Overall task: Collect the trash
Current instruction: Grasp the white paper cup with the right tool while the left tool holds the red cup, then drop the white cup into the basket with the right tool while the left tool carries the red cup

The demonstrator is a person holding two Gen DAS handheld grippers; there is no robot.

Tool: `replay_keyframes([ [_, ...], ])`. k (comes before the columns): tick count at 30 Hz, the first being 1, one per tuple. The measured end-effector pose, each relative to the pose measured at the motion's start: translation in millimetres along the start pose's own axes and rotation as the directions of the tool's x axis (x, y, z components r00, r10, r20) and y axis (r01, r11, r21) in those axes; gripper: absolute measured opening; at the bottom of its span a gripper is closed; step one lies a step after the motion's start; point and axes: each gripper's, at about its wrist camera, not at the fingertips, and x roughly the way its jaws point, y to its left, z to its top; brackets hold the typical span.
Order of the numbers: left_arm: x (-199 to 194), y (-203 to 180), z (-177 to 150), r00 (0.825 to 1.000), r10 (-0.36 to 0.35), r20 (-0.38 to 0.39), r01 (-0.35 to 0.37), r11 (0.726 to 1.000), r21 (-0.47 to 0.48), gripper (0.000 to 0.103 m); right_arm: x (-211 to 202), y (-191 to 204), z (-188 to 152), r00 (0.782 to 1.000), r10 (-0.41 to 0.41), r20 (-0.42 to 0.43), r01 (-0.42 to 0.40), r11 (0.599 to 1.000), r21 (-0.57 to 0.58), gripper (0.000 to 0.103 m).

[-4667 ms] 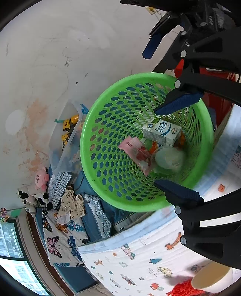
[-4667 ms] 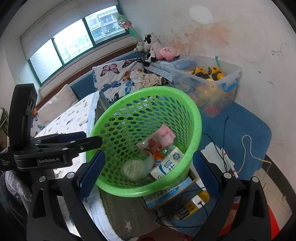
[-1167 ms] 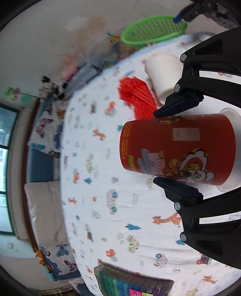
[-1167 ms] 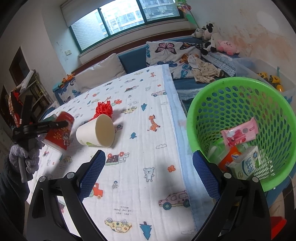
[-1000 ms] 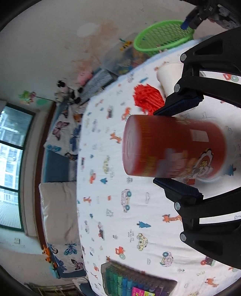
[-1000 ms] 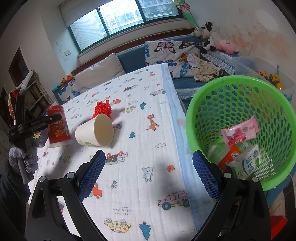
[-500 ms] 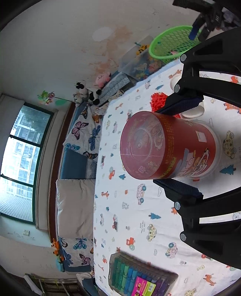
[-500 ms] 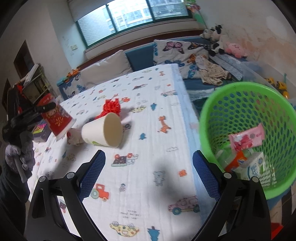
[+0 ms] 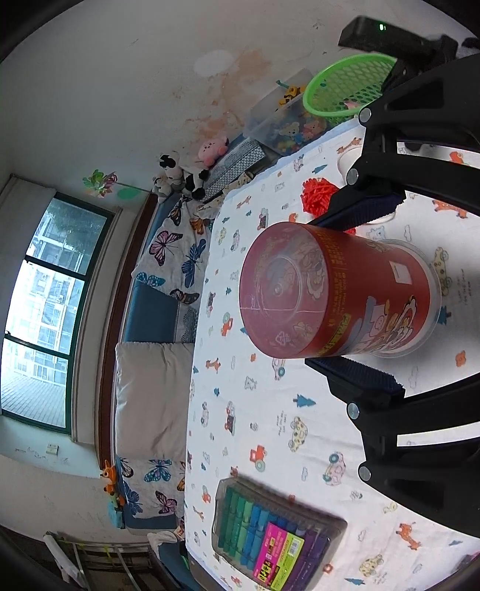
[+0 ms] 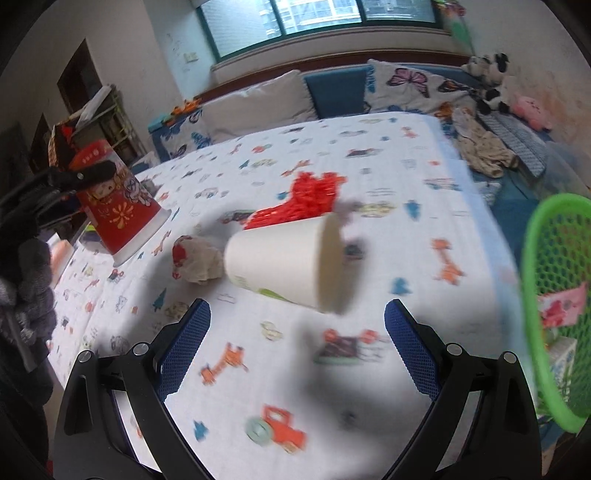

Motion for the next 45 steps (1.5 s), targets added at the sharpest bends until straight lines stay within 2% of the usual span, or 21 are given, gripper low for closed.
replay_keyframes([
  [7,-7,17,-3,1.0,-0.012,0.001,0.012,1.0,-0.016,0.063,39,20,4,0.998,-0.066,-0.02,0.067,0.997,0.038,0.096],
  [15,-9,26,-8,1.0,-0.03,-0.01,0.03,0.999,-0.026,0.063,63,17,11,0.986,-0.168,-0.027,0.169,0.982,0.083,0.096],
  [17,-8,26,-10,0.999,-0.033,-0.014,0.033,0.999,-0.028,0.063,65,15,11,0.981,-0.191,-0.034,0.193,0.978,0.079,0.09],
  [19,-7,26,-10,0.999,-0.037,-0.018,0.036,0.999,-0.03,0.063,63,14,10,0.984,-0.175,-0.03,0.177,0.981,0.08,0.083],
  [26,-9,13,-7,0.998,-0.061,-0.011,0.061,0.998,-0.016,0.063,31,5,3,0.985,-0.174,0.014,0.172,0.983,0.062,0.083],
  [36,0,-42,-3,0.99,-0.137,-0.031,0.138,0.989,0.048,0.063,-39,-33,-1,0.985,-0.155,0.072,0.147,0.983,0.105,0.083],
  [40,8,-71,-2,0.983,-0.173,-0.054,0.177,0.981,0.076,0.063,-69,-62,-2,0.977,-0.184,0.104,0.167,0.975,0.148,0.083],
  [45,17,-118,0,0.972,-0.221,-0.075,0.229,0.965,0.128,0.063,-100,-112,-6,0.956,-0.269,0.118,0.241,0.947,0.211,0.083],
])
